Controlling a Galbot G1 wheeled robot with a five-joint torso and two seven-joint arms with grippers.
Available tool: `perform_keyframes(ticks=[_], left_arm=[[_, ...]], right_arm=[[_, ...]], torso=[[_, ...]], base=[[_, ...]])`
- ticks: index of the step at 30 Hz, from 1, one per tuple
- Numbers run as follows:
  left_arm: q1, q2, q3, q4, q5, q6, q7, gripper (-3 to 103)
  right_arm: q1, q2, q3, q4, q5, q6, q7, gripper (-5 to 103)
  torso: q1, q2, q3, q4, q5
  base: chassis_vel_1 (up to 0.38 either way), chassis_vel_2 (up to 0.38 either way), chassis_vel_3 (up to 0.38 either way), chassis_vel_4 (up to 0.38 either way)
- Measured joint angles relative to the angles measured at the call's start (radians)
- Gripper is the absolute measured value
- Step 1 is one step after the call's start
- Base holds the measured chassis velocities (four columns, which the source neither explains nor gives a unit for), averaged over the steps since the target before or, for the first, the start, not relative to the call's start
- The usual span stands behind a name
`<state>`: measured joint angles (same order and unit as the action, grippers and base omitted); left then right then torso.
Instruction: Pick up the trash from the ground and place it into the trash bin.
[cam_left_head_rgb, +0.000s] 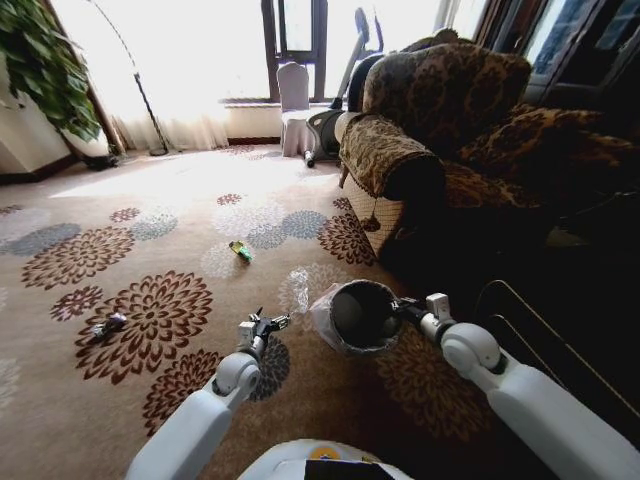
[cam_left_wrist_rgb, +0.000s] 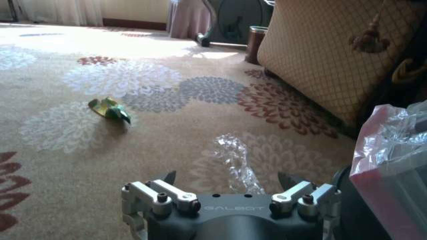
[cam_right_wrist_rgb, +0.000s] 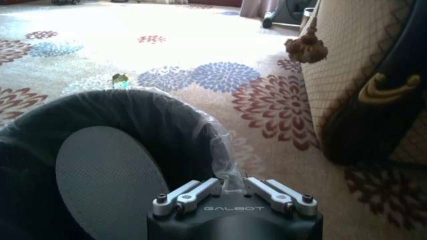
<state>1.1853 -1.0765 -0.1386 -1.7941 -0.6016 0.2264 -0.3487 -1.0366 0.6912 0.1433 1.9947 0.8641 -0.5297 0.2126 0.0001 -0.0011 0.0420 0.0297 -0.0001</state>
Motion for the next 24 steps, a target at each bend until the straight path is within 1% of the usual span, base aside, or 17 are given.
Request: perform_keyframes(ticks=[6,10,11,13,15,19,24], left_arm=[[0.005,-0.001,0.001,-0.001,0.003,0.000,0.007,100],[0.008,0.002,0.000,0.000,0.007,-0.001,0.015,100],[0.011,0.004,0.000,0.000,0.009,-0.002,0.019,100],[0.012,0.005,0.000,0.000,0.010,-0.002,0.021,100],[0.014,0.005,0.000,0.001,0.014,-0.003,0.025,100],[0.016,0.001,0.001,0.001,0.017,-0.005,0.027,100],[0.015,0.001,0.004,0.000,0.018,-0.005,0.027,100]], right_arm=[[-0.005,0.003,-0.002,0.004,-0.004,0.003,-0.003,1],[-0.016,0.004,0.016,-0.008,-0.001,0.016,-0.010,1],[-0.024,0.004,0.026,-0.012,-0.001,0.019,-0.014,1],[-0.029,0.004,0.032,-0.012,-0.001,0.021,-0.017,1],[-0.038,0.003,0.042,-0.013,-0.003,0.023,-0.023,1],[-0.049,0.001,0.049,-0.009,-0.007,0.023,-0.024,1],[-0.051,0.002,0.049,-0.004,-0.010,0.023,-0.025,1]], torso=[[0.000,0.000,0.000,0.0003,-0.0001],[0.000,0.000,0.000,0.0004,-0.0002],[0.000,0.001,0.000,0.0000,-0.0004],[0.000,0.001,0.000,0.0000,0.0000],[0.000,0.001,0.000,-0.0004,0.0006],[0.000,0.001,0.000,-0.0008,0.0003],[0.000,0.001,0.001,-0.0001,-0.0005]], base=[[0.139,0.219,-0.135,-0.210],[0.098,0.173,-0.067,-0.161],[0.009,0.108,0.018,-0.077],[0.009,0.100,0.018,-0.077],[-0.094,0.064,0.078,-0.042],[-0.172,0.055,0.131,-0.079],[-0.216,0.172,0.182,-0.209]])
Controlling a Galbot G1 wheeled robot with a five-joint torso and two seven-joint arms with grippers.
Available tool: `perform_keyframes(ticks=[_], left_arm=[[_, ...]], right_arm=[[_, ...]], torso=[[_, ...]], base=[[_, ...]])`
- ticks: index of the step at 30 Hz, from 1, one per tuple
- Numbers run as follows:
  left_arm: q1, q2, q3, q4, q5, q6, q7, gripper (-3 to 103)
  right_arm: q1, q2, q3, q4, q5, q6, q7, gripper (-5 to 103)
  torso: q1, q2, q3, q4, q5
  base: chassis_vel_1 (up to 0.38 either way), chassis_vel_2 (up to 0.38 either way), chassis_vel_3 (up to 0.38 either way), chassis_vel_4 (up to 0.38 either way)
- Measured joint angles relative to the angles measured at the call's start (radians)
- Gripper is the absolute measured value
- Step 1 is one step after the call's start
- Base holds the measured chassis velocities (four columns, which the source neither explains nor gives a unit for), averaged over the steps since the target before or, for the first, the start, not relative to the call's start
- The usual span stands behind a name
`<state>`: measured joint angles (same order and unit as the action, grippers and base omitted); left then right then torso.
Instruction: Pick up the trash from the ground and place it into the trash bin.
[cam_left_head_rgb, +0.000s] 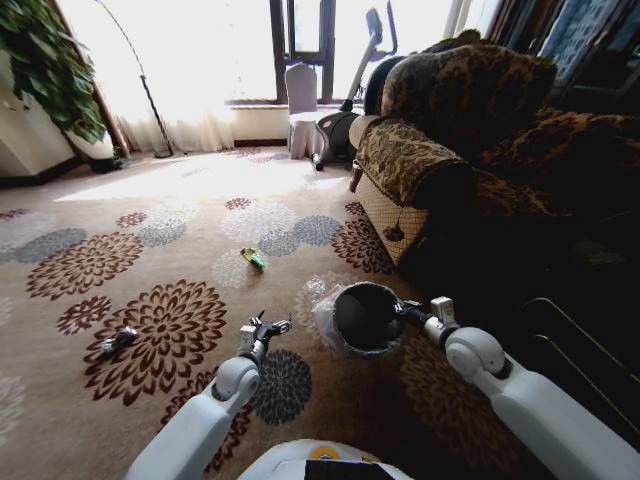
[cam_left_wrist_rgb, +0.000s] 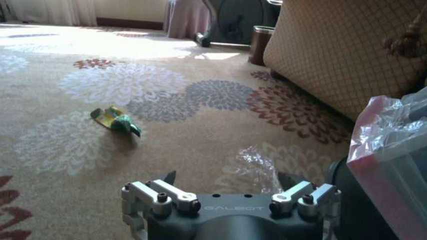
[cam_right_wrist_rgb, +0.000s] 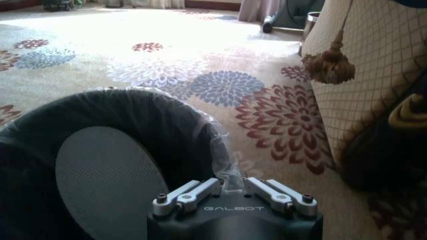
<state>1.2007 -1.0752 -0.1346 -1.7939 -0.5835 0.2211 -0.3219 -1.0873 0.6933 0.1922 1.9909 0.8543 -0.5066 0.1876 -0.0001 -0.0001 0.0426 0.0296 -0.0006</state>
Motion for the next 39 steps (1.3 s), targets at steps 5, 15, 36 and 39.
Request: perform_keyframes(ticks=[5,15,36,39], left_arm=[[0.001,0.001,0.001,0.007,0.018,-0.022,0.002,100],[-0.008,-0.008,0.008,0.032,0.031,-0.008,0.014,100],[-0.387,-0.128,0.247,0.544,-0.108,-0.039,0.296,100],[-0.404,-0.170,0.270,0.563,-0.110,-0.006,0.212,100]], right_arm=[[-0.011,0.001,0.001,0.010,-0.002,0.000,0.005,1],[-0.037,0.004,0.039,0.007,0.001,-0.007,0.046,1],[-0.104,-0.038,0.198,-0.045,0.025,-0.067,0.048,1],[-0.107,-0.042,0.202,-0.051,0.025,-0.067,0.046,1]], torso=[[0.000,0.000,0.000,0.0005,0.0007],[0.000,0.000,0.000,0.0003,0.0008],[0.000,0.000,0.000,-0.0006,0.0003],[0.000,0.000,0.000,-0.0005,0.0007]], base=[[-0.254,0.278,0.275,-0.279],[-0.129,0.139,0.097,-0.137],[0.003,-0.017,-0.019,-0.002],[0.000,0.000,0.000,0.000]])
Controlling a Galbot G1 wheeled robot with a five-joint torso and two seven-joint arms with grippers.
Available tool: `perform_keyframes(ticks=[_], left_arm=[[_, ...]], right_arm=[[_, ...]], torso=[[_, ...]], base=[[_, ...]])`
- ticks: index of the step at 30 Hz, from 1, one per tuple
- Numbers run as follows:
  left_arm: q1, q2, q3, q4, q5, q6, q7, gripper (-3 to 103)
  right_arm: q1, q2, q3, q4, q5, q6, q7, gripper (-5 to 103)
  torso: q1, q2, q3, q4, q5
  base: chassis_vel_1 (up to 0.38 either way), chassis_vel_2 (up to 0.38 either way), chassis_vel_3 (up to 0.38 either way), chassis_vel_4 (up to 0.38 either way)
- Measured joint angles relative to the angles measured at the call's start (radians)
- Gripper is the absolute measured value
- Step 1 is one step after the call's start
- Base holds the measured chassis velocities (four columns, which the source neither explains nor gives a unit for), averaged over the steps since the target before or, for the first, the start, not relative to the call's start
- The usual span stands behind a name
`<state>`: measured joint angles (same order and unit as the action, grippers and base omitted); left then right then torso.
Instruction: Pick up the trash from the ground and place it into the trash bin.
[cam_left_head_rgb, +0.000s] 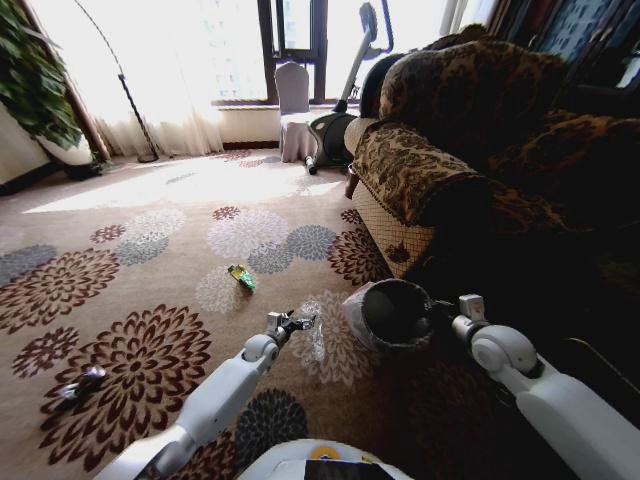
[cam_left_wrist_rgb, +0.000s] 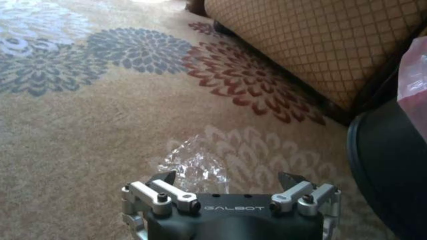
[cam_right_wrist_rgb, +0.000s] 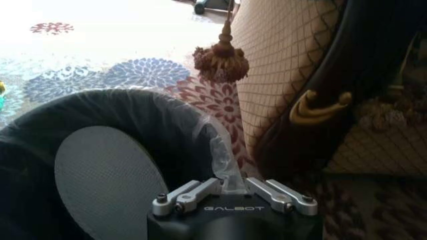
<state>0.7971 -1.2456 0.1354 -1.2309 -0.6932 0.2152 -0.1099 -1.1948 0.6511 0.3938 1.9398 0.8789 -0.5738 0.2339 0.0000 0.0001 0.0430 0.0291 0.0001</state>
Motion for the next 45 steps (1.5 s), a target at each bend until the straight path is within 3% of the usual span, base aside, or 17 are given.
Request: perform_keyframes(ticks=[1,2,5,8,18,24,28,29,31,38,40,41,45], left_arm=[[0.000,-0.018,0.008,0.007,-0.006,0.015,-0.051,100],[0.000,-0.018,0.008,0.007,-0.006,0.015,-0.051,100],[-0.008,-0.067,0.034,0.090,-0.006,0.030,-0.158,100],[-0.026,-0.100,0.047,0.155,-0.006,0.026,-0.178,100],[-0.057,-0.274,0.078,0.315,0.033,-0.007,-0.129,100],[-0.051,-0.290,0.079,0.331,0.049,-0.011,-0.108,101],[-0.050,-0.291,0.079,0.338,0.070,-0.025,-0.092,93],[-0.050,-0.287,0.080,0.338,0.074,-0.027,-0.089,86],[-0.049,-0.284,0.081,0.338,0.075,-0.027,-0.086,86],[-0.047,-0.266,0.079,0.336,0.080,-0.033,-0.061,62],[-0.047,-0.264,0.079,0.335,0.080,-0.033,-0.056,62],[-0.047,-0.260,0.078,0.334,0.080,-0.033,-0.048,54],[-0.044,-0.247,0.079,0.325,0.087,-0.037,-0.038,46]], right_arm=[[0.000,0.000,0.000,-0.002,0.000,0.000,-0.001,1],[0.000,0.000,0.000,-0.002,0.000,0.000,-0.001,1],[0.001,0.001,-0.001,-0.009,0.000,0.004,-0.002,1],[0.005,0.006,-0.011,-0.018,-0.004,0.013,-0.006,1],[0.011,0.013,-0.038,-0.026,-0.013,0.034,-0.013,1],[0.009,0.013,-0.039,-0.033,-0.013,0.048,-0.019,1],[0.019,0.013,-0.054,-0.037,-0.013,0.057,-0.021,1],[0.027,0.013,-0.063,-0.038,-0.012,0.060,-0.021,1],[0.032,0.012,-0.067,-0.038,-0.011,0.061,-0.021,1],[0.040,0.004,-0.073,-0.039,-0.006,0.065,-0.020,1],[0.040,0.004,-0.073,-0.039,-0.006,0.066,-0.020,1],[0.041,0.003,-0.073,-0.039,-0.005,0.066,-0.020,1],[0.044,0.003,-0.076,-0.038,-0.003,0.067,-0.019,1]], torso=[[0.000,0.000,0.000,0.0003,0.0002],[0.000,0.000,0.000,0.0003,0.0002],[0.000,0.000,0.000,0.0010,0.0002],[0.000,0.000,0.000,0.0010,0.0000],[0.000,0.000,0.000,0.0003,-0.0002],[0.000,0.000,0.000,0.0006,0.0000],[0.000,0.000,0.000,0.0006,0.0000],[0.000,0.000,0.000,0.0006,0.0001],[0.000,0.000,0.000,0.0006,0.0000],[0.000,0.000,0.000,0.0003,-0.0001],[0.000,0.000,0.000,0.0004,-0.0001],[0.000,0.000,0.000,0.0005,-0.0001],[0.000,0.000,0.000,0.0006,-0.0001]], base=[[0.000,0.000,0.000,0.000],[0.000,0.000,0.000,0.000],[0.000,0.000,0.000,0.000],[0.000,0.000,0.000,0.000],[0.000,0.000,0.000,0.000],[0.000,0.000,0.000,0.000],[0.000,0.000,0.000,0.000],[0.000,0.000,0.000,0.000],[0.000,0.000,0.000,0.000],[0.000,0.000,0.000,0.000],[0.000,0.000,0.000,0.000],[0.000,0.000,0.000,0.000],[0.000,0.000,0.000,0.000]])
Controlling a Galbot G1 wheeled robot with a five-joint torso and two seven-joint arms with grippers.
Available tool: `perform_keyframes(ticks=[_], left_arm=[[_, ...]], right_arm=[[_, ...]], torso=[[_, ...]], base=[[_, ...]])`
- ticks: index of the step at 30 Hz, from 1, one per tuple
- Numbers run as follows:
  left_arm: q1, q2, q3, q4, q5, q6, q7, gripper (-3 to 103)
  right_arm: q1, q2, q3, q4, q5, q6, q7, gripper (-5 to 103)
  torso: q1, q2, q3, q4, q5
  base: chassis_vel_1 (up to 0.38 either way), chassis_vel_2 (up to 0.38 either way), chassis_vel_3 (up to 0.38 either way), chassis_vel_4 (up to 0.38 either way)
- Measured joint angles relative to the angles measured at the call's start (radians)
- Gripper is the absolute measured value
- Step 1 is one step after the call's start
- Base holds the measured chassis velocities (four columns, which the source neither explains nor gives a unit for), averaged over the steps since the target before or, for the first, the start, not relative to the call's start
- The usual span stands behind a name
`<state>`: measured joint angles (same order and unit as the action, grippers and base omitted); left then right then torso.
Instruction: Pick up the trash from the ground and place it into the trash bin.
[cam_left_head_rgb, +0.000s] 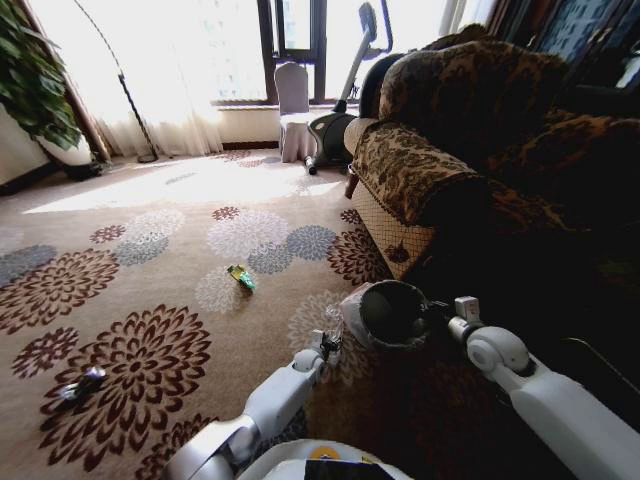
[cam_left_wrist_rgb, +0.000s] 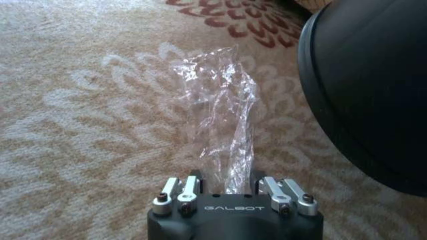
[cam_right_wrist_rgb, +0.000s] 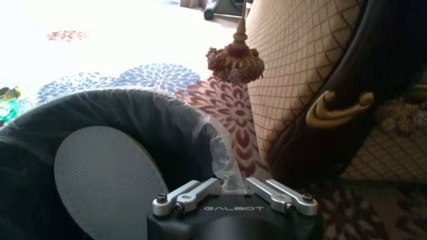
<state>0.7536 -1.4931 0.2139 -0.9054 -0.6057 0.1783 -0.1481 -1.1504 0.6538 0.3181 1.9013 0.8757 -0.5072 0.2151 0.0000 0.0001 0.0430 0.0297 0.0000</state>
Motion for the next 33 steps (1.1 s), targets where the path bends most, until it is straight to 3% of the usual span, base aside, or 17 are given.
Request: perform_keyframes(ticks=[12,17,21,25,27,29,30,33], left_arm=[[0.026,0.057,-0.014,-0.101,0.052,-0.030,-0.033,14],[0.065,0.132,-0.085,-0.248,0.066,-0.046,-0.083,3],[0.088,0.191,-0.147,-0.349,0.085,-0.086,-0.082,0],[0.105,0.267,-0.204,-0.477,0.096,-0.138,-0.044,0],[0.115,0.336,-0.242,-0.577,0.097,-0.172,-0.014,0],[0.118,0.358,-0.253,-0.607,0.095,-0.182,-0.003,0],[0.128,0.410,-0.275,-0.671,0.079,-0.195,0.017,0],[0.138,0.453,-0.286,-0.734,0.046,-0.201,0.030,0]], right_arm=[[0.002,-0.005,0.014,-0.003,0.004,0.001,0.002,1],[0.003,-0.001,0.043,0.000,0.016,0.002,0.008,1],[0.001,0.002,0.033,0.018,0.018,0.003,0.010,1],[0.034,-0.001,-0.047,0.024,0.024,0.008,0.011,1],[0.108,-0.012,-0.165,0.009,0.035,0.008,0.011,1],[0.139,-0.016,-0.207,0.000,0.037,0.008,0.007,1],[0.216,-0.024,-0.300,-0.023,0.042,0.008,-0.004,1],[0.320,-0.026,-0.404,-0.044,0.069,-0.004,-0.002,1]], torso=[[0.000,0.000,0.000,-0.0002,-0.0002],[0.000,0.000,0.000,-0.0001,-0.0002],[0.000,0.000,0.000,-0.0001,-0.0005],[0.000,0.000,0.000,-0.0001,-0.0001],[0.000,0.000,0.000,0.0000,-0.0002],[0.000,0.000,0.000,0.0000,-0.0002],[0.000,0.000,0.000,-0.0001,0.0000],[0.000,0.000,0.000,0.0001,-0.0001]], base=[[0.000,0.000,0.000,0.000],[0.000,0.000,0.000,0.000],[0.000,0.000,0.000,0.000],[0.000,0.000,0.000,0.000],[0.000,0.000,0.000,0.000],[0.000,0.000,0.000,0.000],[0.000,0.000,0.000,0.000],[0.000,0.000,0.000,0.000]])
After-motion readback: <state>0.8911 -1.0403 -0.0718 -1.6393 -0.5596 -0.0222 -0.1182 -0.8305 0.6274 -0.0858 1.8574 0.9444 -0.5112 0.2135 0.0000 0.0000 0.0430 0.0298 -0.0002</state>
